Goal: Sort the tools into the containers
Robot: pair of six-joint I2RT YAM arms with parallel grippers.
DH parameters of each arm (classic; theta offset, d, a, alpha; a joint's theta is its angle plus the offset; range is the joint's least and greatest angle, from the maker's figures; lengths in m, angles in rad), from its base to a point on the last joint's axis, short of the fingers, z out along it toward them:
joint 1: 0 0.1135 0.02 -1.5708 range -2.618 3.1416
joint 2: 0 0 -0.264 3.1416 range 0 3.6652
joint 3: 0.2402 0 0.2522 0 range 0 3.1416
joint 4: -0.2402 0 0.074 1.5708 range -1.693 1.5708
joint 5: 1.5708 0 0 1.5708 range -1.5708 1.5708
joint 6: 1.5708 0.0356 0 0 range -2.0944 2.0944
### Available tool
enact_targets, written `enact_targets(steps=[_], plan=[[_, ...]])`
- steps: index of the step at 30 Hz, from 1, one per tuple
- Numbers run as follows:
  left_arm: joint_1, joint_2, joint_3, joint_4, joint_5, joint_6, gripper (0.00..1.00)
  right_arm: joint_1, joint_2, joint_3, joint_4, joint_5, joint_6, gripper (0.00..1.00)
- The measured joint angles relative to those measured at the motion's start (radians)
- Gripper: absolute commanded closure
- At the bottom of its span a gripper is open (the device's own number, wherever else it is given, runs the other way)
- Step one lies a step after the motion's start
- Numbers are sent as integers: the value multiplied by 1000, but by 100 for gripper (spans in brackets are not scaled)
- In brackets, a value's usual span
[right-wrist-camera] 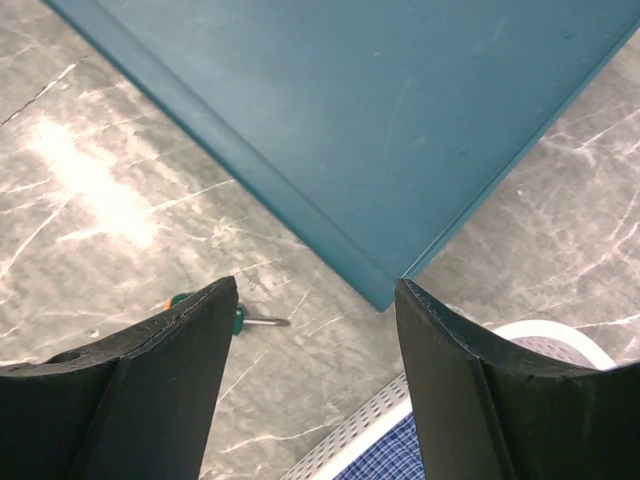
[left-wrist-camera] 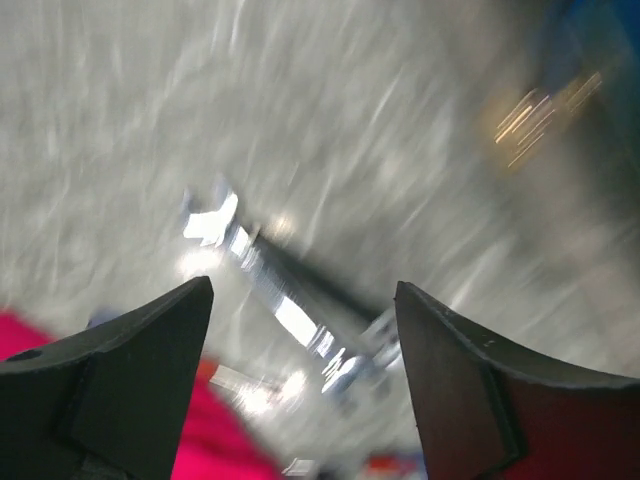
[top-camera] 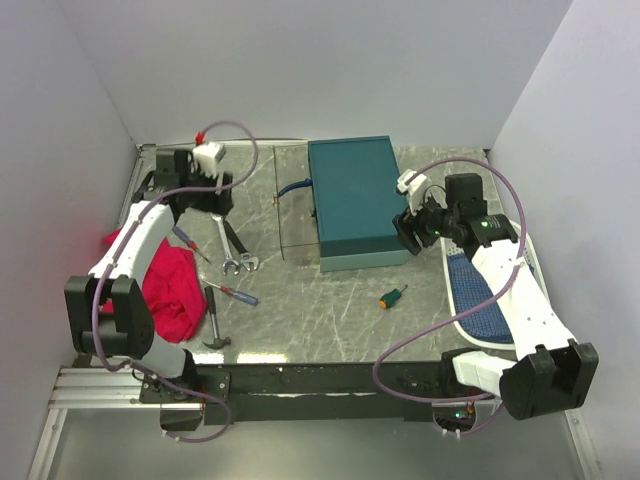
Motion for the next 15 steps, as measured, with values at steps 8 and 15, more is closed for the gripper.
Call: enact_targets(steps=[8,15], plan=[[117,-39,-217,-217,149,467,26,0,15,-6,-3,-6,6,28],[113,-121,-262,-468,223,826,45,0,57,-7,5,-3,20,28]])
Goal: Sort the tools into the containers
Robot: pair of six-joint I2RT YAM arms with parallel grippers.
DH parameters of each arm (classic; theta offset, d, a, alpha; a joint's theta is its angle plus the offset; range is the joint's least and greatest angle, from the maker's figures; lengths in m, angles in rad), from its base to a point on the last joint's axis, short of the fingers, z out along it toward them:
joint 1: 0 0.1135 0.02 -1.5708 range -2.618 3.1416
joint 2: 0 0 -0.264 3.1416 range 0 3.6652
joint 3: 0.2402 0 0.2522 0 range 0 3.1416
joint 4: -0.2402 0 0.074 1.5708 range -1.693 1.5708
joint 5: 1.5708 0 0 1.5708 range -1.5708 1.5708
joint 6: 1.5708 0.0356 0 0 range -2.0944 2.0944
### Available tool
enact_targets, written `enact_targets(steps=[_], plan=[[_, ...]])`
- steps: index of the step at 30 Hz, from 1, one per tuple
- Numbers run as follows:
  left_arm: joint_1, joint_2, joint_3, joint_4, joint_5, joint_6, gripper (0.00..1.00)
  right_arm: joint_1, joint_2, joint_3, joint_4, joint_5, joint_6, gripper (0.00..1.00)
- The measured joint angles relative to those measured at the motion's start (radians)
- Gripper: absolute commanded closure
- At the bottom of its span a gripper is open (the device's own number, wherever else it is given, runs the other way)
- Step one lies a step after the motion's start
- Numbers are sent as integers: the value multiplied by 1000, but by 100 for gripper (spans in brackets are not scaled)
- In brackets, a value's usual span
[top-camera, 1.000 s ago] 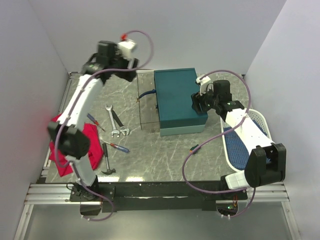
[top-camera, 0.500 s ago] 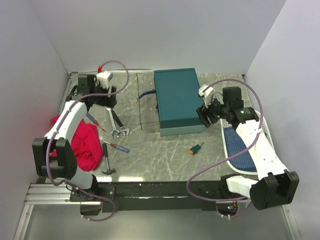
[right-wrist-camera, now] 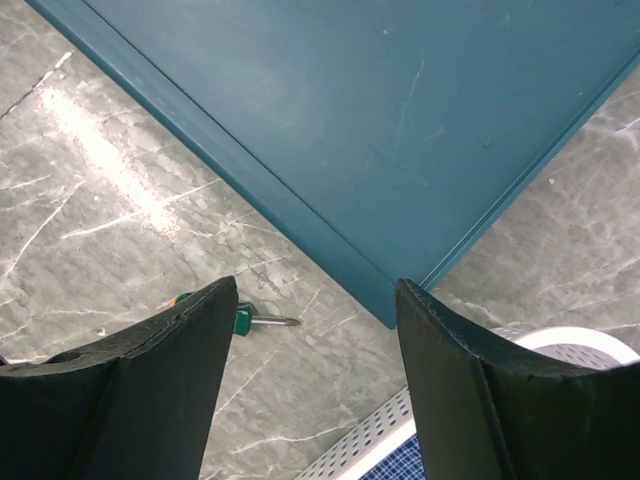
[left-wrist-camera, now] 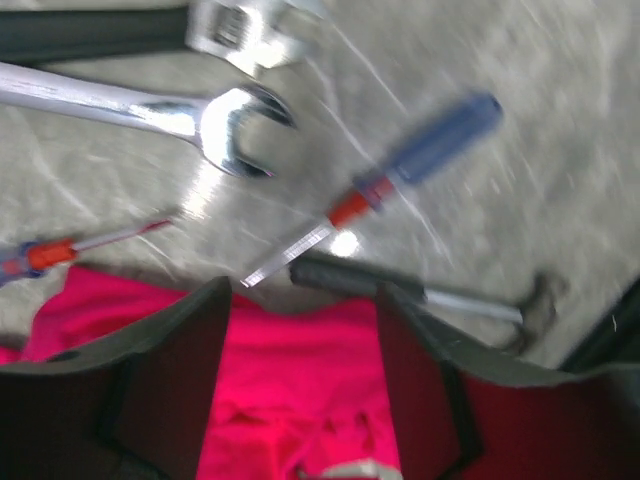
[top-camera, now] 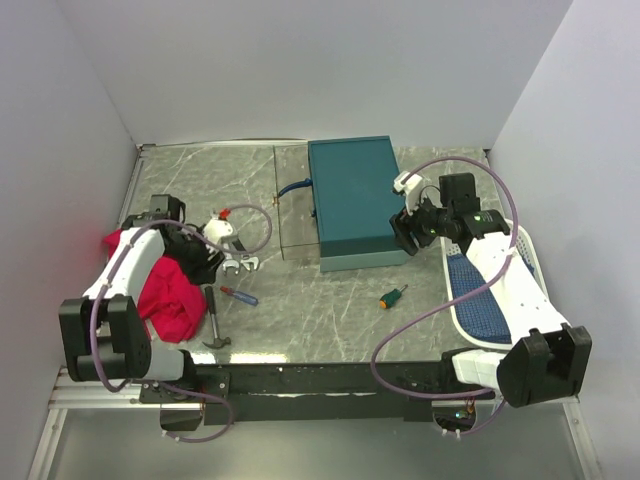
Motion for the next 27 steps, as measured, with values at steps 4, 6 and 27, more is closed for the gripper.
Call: enact_targets(steps=[4,6,27], plan=[[-1,10,0,-120,-42,88,45,0,16,0,8,3,2,28],[-4,29,-2,-160,-47,72,45,0,19,0,17,5,8,28],[-303,21,-89,-75,-403,-739,51,0,53,0,38,27,12,28]])
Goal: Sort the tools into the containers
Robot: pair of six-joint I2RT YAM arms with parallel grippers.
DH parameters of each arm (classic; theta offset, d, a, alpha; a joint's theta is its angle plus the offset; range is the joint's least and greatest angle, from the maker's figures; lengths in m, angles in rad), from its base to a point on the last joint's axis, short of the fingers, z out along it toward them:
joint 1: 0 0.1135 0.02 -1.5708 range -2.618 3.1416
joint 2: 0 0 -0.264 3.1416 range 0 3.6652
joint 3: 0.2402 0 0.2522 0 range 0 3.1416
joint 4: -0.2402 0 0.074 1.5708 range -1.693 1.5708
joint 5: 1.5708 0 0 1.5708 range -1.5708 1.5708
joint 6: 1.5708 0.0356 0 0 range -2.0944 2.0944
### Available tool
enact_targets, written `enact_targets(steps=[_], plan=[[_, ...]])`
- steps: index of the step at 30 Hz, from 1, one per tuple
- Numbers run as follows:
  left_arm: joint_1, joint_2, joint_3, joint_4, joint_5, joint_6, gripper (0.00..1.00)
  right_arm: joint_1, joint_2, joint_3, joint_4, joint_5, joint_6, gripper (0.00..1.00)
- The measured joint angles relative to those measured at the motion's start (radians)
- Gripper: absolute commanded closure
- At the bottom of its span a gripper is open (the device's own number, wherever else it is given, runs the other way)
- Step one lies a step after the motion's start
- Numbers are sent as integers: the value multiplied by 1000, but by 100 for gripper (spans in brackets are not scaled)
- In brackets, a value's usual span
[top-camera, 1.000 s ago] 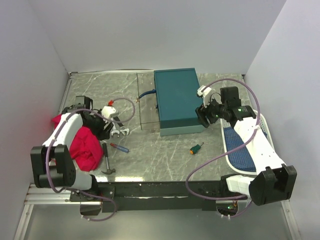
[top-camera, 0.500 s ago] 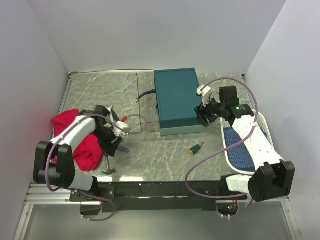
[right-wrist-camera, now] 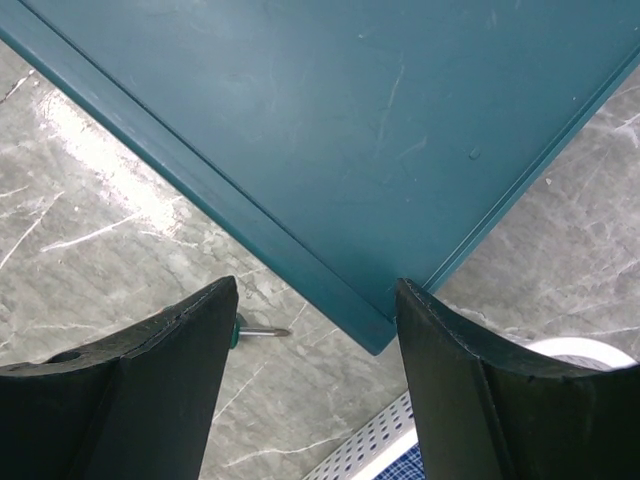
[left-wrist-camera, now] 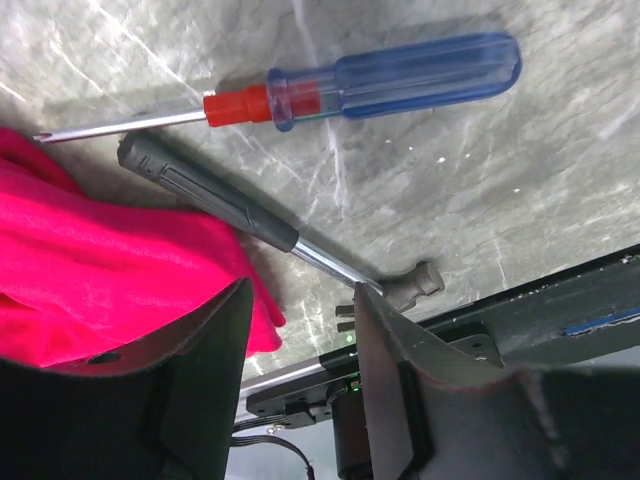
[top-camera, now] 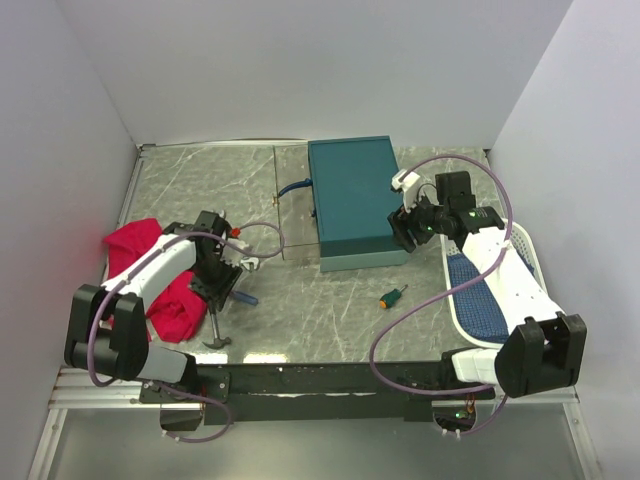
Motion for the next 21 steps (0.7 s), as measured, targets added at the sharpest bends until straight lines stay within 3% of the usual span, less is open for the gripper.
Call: enact_targets(steps=[3,7,12,18,21], plan=[[0,4,-9,-3,-12,-3,54,0,3,0,5,2,0,28],[0,28,-23,-8,-14,-10,45,1,4,0,5,4,-3,28],[4,54,-74,2,-16,-18,43,1,8,2,5,5,-4,28],[41,98,-94,31,-16,-16,59,1,45,34,1,7,-4,28],[46,121,-92,34,1,-12,58,2,69,61,-14,8,-3,28]])
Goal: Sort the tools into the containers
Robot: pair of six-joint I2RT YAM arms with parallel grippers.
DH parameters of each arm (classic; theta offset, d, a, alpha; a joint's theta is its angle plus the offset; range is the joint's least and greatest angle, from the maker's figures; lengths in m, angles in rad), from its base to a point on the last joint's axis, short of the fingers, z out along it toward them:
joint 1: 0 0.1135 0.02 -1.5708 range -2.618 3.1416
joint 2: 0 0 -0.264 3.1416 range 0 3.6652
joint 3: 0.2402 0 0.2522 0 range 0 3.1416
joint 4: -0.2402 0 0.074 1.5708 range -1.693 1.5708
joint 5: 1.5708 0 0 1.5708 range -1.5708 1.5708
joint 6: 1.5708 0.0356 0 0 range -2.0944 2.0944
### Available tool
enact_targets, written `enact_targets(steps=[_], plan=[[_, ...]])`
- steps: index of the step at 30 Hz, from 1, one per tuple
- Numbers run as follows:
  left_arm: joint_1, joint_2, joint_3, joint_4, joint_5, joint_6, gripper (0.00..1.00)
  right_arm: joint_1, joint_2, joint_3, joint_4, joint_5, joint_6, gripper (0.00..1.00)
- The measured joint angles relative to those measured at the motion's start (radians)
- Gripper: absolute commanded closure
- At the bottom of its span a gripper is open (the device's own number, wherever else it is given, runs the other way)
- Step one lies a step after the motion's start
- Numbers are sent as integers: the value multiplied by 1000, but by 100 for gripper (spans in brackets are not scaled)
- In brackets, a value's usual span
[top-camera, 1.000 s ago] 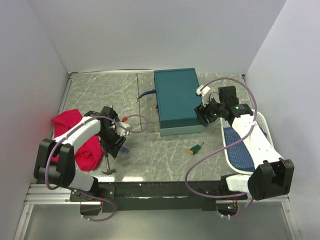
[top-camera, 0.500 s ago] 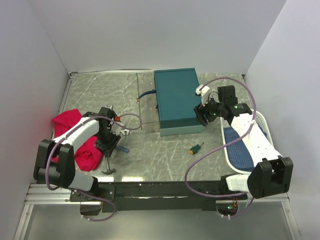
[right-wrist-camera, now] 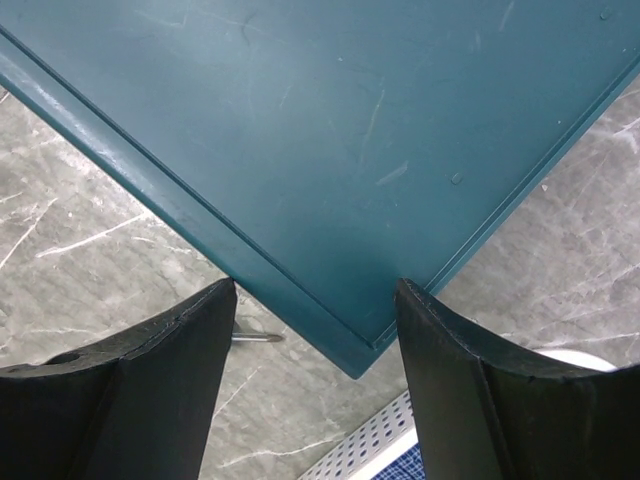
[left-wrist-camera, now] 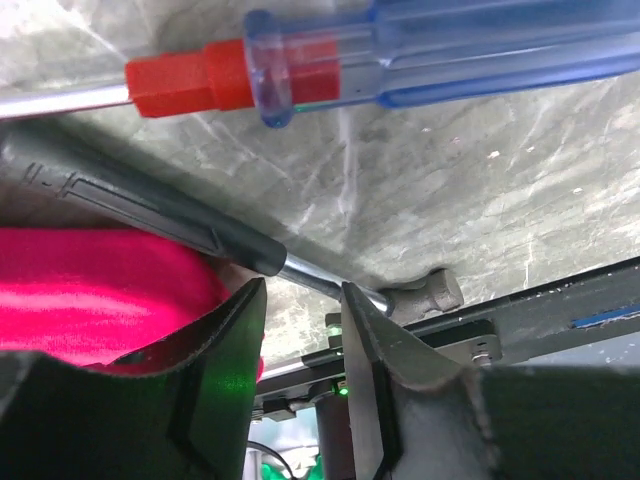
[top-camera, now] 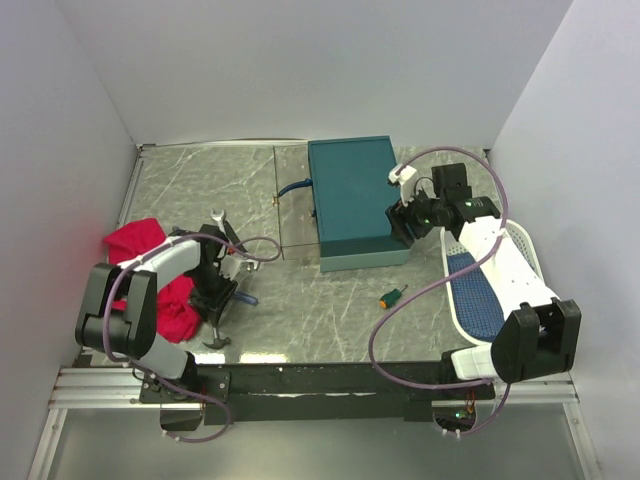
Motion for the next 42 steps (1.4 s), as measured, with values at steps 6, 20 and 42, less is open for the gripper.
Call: enact_targets(steps=[6,20,42], plan=[[-7,65,24,-5,16,11,57,1,24,34,-34,5,0,27],[30,248,142,-97,-10,-71,74,4,23,36,-37,19,-1,27],[159,-105,509,0,268,-137,99,3,-14,-2,3,43,-12,27]])
